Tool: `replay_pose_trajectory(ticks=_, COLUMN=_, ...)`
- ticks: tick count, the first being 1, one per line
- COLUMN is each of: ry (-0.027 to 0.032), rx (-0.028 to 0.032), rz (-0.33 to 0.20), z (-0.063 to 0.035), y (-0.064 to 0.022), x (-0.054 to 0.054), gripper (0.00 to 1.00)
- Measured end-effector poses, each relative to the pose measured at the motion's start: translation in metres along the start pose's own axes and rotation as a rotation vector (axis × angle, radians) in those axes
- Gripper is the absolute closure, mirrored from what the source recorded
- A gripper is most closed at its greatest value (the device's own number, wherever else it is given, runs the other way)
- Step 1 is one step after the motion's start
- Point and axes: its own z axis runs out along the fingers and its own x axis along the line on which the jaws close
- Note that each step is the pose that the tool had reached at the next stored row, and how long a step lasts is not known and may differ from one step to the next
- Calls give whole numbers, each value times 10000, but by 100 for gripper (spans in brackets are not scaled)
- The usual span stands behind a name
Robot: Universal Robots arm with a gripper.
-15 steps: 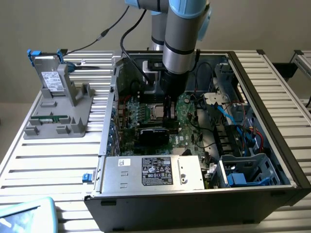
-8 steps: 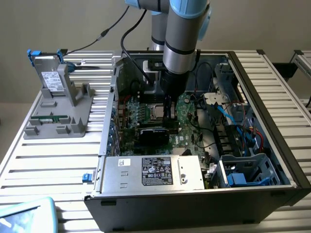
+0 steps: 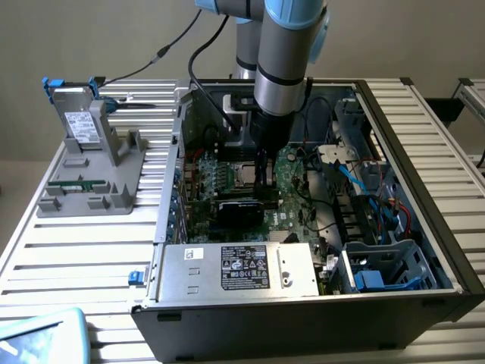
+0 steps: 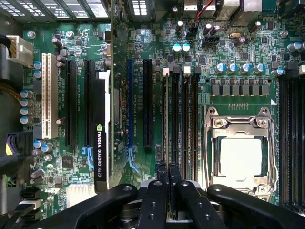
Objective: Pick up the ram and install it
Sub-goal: 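Insert the ram into the slot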
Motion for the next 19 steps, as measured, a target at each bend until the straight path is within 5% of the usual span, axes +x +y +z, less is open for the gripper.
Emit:
replay_pose_trajectory(ticks=8, ry=-11, rx=-55, rz=5, z=1, y=-3, x=0, gripper=87)
replay_pose_trajectory(ticks=13, ry=-27, rx=-170, rz=4, z=0, y=-20, x=0, gripper=87)
replay_pose_trajectory(ticks=19, ry=-29, rx=-182, rz=4, z=7, y=-21, x=1, gripper=87)
